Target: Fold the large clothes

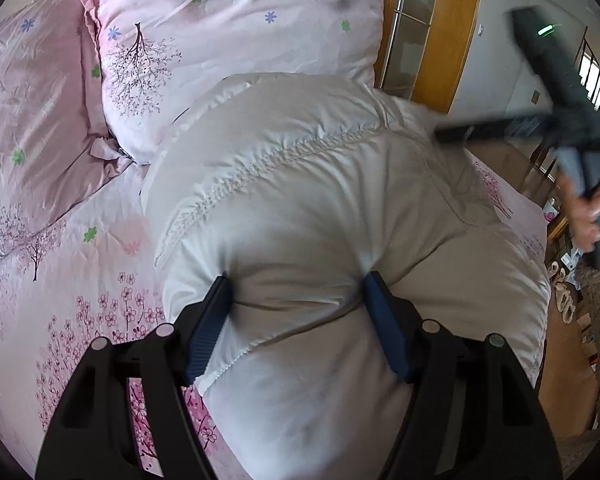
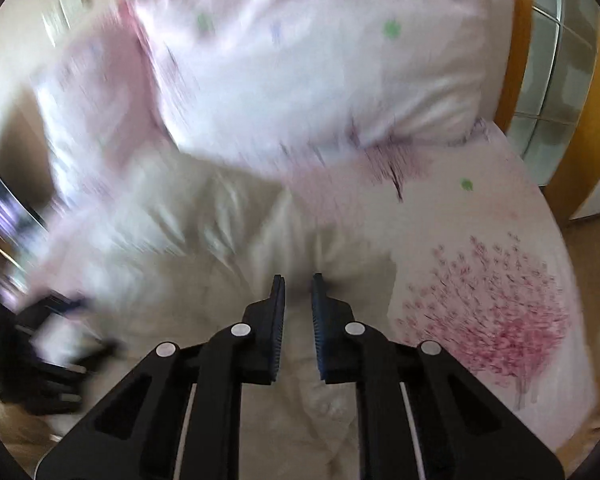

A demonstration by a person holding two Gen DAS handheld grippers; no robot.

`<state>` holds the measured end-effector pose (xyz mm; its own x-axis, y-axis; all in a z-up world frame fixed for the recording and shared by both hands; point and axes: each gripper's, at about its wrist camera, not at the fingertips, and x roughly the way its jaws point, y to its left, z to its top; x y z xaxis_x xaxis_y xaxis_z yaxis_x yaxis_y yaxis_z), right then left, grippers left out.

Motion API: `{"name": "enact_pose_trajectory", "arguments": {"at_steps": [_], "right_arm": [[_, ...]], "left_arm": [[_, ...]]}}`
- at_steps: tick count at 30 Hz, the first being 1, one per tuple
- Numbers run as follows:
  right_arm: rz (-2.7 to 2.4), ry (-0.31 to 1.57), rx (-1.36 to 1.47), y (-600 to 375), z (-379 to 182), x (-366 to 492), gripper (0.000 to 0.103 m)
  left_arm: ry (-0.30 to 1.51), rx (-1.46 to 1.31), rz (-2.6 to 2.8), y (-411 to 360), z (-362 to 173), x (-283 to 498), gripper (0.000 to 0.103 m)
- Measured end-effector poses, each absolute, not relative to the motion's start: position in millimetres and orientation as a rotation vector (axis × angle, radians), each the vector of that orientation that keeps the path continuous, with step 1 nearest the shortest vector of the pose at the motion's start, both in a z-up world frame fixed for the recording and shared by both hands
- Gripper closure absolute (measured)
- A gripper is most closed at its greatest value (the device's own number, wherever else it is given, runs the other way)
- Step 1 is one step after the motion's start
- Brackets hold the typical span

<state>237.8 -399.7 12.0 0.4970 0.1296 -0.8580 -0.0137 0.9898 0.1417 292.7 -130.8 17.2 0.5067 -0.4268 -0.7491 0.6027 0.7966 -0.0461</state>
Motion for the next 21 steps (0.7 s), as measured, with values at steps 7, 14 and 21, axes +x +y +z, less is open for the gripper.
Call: {"name": "enact_pose_trajectory", "arguments": {"at_steps": [7,14,21], "right_arm": [[0.146,1.230,0.155,-408,-33,260,0.096],[0.128,1.201,0.123,-399,-37,258,0.096],[0.189,0.966,0.319,-429,16,189,0.096]], "left_arm": [[0.801,0.226,-0.661,-129,29,290,0.034],[0.818,0.154,-0.647,-108,42,303,0.034],[0.894,0.126,-0.664,-101,21,312,0.031]]}}
